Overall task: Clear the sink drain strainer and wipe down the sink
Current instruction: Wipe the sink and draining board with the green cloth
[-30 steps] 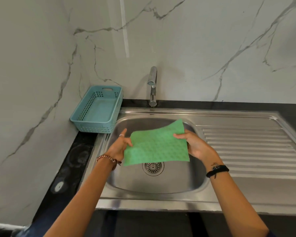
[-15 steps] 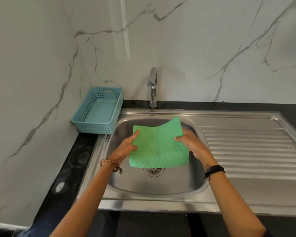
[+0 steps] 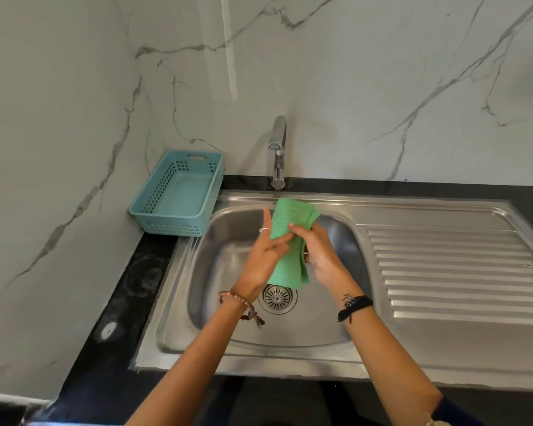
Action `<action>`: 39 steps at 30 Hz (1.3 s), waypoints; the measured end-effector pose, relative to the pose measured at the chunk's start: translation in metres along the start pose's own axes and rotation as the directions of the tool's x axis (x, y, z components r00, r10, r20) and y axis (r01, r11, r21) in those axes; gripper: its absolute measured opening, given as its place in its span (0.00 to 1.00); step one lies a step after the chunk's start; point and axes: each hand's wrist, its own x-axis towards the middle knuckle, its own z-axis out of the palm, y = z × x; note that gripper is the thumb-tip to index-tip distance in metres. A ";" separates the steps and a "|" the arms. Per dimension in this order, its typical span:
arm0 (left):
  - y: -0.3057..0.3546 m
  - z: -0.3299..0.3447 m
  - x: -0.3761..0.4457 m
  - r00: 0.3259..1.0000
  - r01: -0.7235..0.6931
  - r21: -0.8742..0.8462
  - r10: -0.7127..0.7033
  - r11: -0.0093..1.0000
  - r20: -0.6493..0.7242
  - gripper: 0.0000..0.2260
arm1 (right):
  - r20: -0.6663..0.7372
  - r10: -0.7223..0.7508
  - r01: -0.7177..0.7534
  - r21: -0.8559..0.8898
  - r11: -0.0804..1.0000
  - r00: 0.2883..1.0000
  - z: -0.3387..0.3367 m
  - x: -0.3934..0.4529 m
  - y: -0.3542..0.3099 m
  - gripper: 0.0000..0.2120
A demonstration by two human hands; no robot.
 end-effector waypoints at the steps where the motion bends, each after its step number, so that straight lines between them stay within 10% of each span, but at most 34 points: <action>1: 0.001 -0.006 0.001 0.995 -0.014 -0.049 0.010 0.999 -0.095 0.30 | 0.014 0.017 -0.017 -0.028 0.999 1.000 -0.003 0.000 -0.003 0.12; 4: 0.005 -0.024 0.006 0.945 -0.057 -0.064 0.033 0.996 -0.326 0.18 | 0.080 0.048 -0.043 -0.054 0.998 0.996 -0.010 0.004 -0.010 0.14; 10: -0.002 -0.035 0.014 0.928 0.319 -0.194 -0.347 0.928 -0.137 0.10 | 0.131 0.223 -0.243 0.155 0.958 0.966 -0.007 0.010 -0.007 0.13; 15: -0.022 -0.045 0.010 0.902 0.372 -0.112 -0.387 0.922 -0.192 0.11 | 0.216 0.291 -0.274 -0.106 0.956 0.932 -0.008 0.010 0.024 0.08; 18: -0.022 -0.064 0.004 0.913 0.389 -0.146 -0.402 0.909 -0.068 0.19 | 0.245 0.333 -0.266 -0.269 0.926 0.911 -0.006 0.016 0.023 0.28; 22: -0.002 -0.096 0.005 0.932 0.358 0.063 -0.361 0.932 0.043 0.37 | 0.361 0.369 -0.154 -0.505 0.849 0.856 0.015 0.028 0.009 0.40; 29: 0.039 -0.163 0.046 0.958 0.104 0.216 -0.040 0.971 -0.284 0.36 | 0.423 0.089 0.100 -0.405 0.909 0.902 0.098 0.080 -0.026 0.41; 33: 0.060 -0.222 0.095 0.923 0.051 0.648 0.212 0.760 -0.321 0.33 | 0.339 -0.071 0.228 -0.452 0.863 0.938 0.161 0.127 -0.041 0.40; 39: 0.037 -0.275 0.173 0.965 0.235 0.891 0.018 0.388 -0.262 0.22 | 0.319 -0.077 0.316 -0.822 0.473 0.945 0.219 0.194 -0.012 0.36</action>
